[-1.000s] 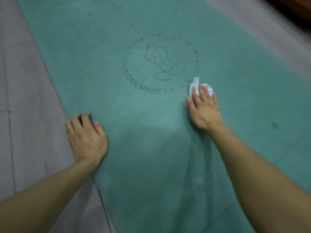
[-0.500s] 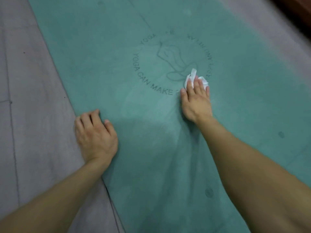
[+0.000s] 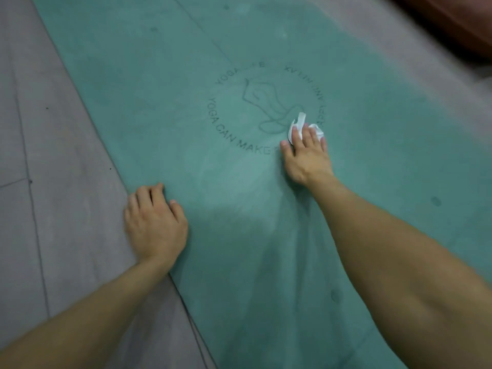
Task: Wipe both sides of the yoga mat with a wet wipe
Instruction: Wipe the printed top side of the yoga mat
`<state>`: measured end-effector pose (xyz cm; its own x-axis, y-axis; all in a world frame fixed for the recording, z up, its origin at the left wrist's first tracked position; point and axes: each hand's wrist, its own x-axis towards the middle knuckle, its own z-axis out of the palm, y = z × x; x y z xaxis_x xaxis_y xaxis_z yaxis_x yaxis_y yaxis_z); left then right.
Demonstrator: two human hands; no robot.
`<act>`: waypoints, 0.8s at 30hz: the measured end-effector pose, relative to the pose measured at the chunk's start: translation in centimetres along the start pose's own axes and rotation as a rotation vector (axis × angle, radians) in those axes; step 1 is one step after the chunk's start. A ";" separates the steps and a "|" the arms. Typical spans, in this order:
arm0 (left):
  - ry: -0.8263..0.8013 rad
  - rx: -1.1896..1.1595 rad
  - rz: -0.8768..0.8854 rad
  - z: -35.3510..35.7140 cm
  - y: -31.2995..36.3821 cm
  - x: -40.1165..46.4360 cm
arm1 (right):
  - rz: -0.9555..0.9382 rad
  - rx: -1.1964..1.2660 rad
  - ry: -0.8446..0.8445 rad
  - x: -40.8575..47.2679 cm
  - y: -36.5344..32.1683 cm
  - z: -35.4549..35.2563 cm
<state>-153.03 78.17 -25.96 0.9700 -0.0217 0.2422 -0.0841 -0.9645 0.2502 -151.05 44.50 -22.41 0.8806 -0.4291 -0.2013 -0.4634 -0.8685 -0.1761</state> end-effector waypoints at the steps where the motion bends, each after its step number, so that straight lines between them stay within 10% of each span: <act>1: 0.004 0.011 0.034 -0.1 -0.5 0.1 | 0.016 0.001 0.000 -0.4 -1.0 0.3; 7: 0.023 -0.027 0.059 -0.3 -0.8 0.4 | -0.976 -0.154 -0.175 -7.8 -7.0 2.5; 14: -0.033 0.003 0.029 -0.4 -0.8 0.3 | -0.039 -0.030 -0.032 4.9 -4.1 -0.6; 20: -0.048 -0.007 0.020 -0.6 -0.4 0.6 | -1.030 -0.133 -0.143 -8.3 -10.9 4.1; 24: -0.095 -0.093 0.124 -1.5 -2.2 1.1 | -0.673 -0.162 -0.078 -0.3 -7.0 1.3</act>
<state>-152.15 80.71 -24.82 0.9677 -0.1680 0.1882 -0.2209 -0.9246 0.3105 -148.17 50.97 -22.34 0.9586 0.2296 -0.1686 0.2069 -0.9681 -0.1416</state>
